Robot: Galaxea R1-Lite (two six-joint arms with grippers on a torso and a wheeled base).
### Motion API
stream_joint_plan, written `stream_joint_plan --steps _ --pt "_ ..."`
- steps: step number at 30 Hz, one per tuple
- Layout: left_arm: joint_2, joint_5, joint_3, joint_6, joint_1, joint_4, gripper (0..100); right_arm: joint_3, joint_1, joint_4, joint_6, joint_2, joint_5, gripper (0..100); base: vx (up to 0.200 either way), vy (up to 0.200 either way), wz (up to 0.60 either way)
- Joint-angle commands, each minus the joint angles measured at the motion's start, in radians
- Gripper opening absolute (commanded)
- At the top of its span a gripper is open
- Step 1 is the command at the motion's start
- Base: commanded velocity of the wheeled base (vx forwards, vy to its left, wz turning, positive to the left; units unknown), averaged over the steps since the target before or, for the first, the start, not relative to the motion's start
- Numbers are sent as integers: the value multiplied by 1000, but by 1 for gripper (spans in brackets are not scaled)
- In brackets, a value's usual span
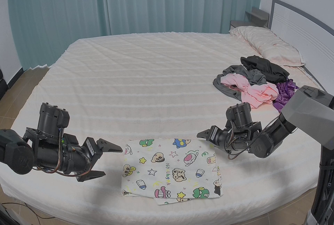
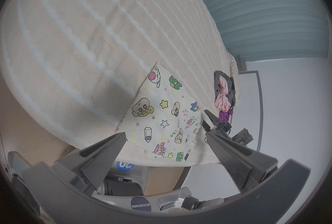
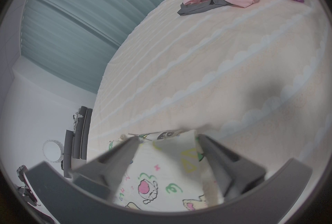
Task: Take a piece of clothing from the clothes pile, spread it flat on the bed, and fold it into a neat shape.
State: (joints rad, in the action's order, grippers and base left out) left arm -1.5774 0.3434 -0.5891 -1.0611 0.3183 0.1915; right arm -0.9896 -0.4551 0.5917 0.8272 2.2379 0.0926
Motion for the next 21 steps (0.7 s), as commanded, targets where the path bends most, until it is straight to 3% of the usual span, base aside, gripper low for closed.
stream_joint_plan --steps 1,21 --pt "-4 0 0 0 2 0 100 -8 12 2 3 19 -1 0 0 0 0" --pt "-7 0 6 0 5 2 100 -31 82 8 4 35 -1 0 0 0 0"
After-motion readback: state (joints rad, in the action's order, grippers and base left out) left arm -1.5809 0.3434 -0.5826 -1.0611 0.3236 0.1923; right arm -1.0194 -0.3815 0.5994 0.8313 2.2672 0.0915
